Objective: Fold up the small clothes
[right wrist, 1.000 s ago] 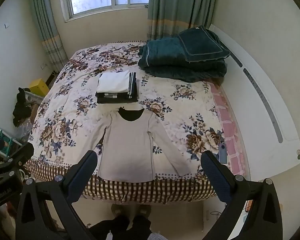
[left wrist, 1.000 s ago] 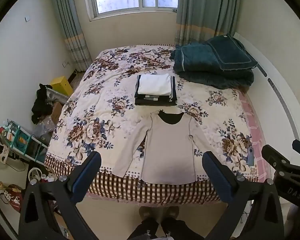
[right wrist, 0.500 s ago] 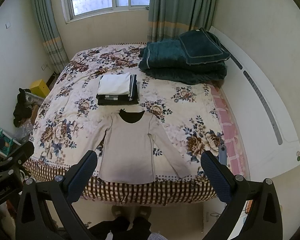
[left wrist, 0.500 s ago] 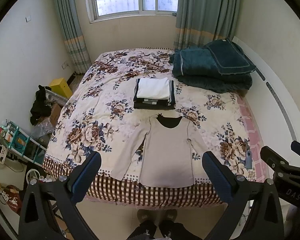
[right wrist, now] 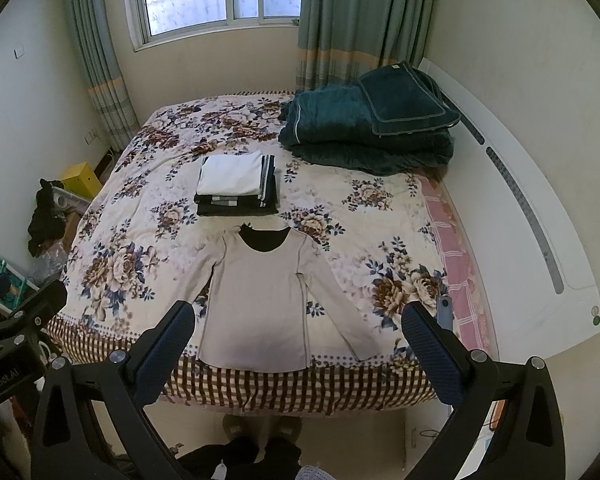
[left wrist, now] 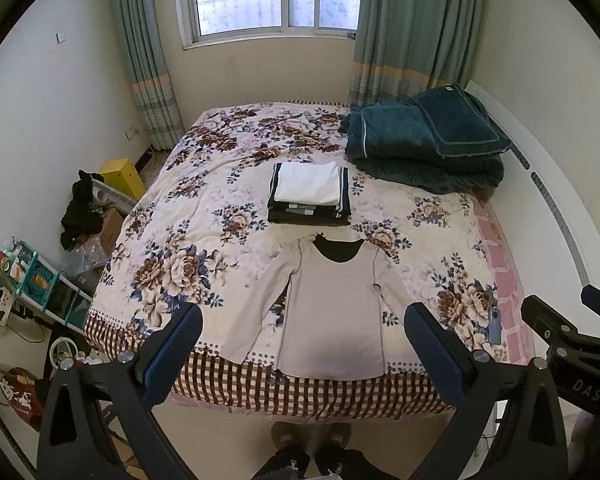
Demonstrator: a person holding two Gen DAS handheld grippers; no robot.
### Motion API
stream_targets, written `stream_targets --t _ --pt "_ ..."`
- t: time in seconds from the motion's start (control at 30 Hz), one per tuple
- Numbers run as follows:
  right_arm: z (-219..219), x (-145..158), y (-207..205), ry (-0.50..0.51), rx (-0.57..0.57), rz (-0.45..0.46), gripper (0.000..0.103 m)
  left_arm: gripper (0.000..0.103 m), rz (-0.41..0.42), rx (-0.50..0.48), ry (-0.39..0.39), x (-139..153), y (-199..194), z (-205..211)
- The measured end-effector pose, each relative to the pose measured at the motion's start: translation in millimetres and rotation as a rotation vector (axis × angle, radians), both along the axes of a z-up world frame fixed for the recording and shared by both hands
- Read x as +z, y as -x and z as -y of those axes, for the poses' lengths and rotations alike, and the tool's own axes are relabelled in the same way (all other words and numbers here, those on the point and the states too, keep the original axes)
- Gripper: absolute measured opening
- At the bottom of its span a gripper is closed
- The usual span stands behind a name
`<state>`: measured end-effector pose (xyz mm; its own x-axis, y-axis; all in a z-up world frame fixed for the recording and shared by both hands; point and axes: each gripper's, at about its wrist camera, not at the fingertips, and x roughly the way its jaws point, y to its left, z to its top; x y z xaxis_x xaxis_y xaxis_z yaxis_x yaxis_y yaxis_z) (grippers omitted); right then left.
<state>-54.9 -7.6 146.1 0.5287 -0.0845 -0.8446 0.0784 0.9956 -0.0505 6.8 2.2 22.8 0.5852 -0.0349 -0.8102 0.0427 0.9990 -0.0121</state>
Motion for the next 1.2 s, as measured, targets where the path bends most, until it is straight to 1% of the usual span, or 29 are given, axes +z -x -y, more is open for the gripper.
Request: stream_targets --t 0.63,0.77,1.2 --pt "-2.5 5.0 0.3 0.001 0.004 0.011 0.103 0.103 0.003 0.002 0.002 4.3 -0.1 1.5" --pt "-2.2 10.4 -3.3 0.003 0.007 0.011 0.103 0.103 0.002 0.004 0.003 7.6 -1.7 1.7" --pt "-3.1 6.2 2.9 0.001 0.005 0.019 0.103 0.103 0.004 0.002 0.01 7.8 2.3 0.1"
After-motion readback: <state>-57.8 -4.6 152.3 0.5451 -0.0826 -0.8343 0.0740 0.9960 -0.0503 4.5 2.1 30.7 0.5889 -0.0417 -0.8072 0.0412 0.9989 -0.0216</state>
